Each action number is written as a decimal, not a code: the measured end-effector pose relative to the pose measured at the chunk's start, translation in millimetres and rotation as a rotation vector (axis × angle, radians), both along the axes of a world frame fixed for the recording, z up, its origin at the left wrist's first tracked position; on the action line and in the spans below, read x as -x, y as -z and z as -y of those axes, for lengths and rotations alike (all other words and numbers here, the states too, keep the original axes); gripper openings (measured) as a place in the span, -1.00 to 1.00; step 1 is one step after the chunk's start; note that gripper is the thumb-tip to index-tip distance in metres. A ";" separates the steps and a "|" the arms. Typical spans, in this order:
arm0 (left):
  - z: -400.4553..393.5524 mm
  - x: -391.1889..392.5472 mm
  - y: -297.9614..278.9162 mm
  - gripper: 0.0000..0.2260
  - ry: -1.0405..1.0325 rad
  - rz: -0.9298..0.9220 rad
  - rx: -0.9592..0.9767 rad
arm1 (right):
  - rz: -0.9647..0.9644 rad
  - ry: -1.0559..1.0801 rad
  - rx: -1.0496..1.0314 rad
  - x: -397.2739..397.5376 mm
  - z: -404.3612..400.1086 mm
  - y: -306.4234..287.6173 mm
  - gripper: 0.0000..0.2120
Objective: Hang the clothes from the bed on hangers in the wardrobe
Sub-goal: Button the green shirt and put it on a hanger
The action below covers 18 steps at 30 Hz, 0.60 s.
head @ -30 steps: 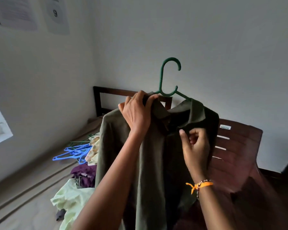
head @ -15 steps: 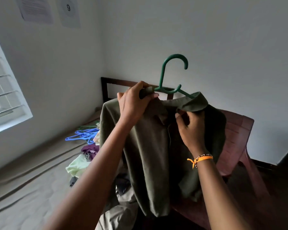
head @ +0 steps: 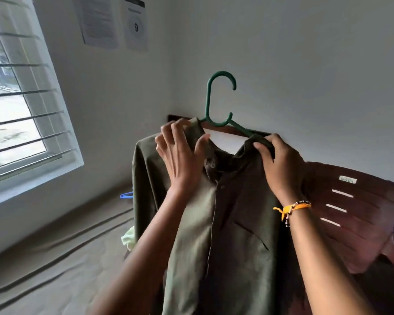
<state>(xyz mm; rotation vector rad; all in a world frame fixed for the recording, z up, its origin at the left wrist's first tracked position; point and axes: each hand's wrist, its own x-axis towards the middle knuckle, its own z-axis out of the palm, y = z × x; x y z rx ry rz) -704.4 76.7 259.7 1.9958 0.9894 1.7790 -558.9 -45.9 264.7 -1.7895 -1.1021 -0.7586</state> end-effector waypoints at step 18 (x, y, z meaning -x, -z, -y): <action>-61.0 11.5 236.3 -0.47 0.260 -0.741 0.743 | -0.364 -0.304 0.262 -42.8 -164.0 47.5 -0.67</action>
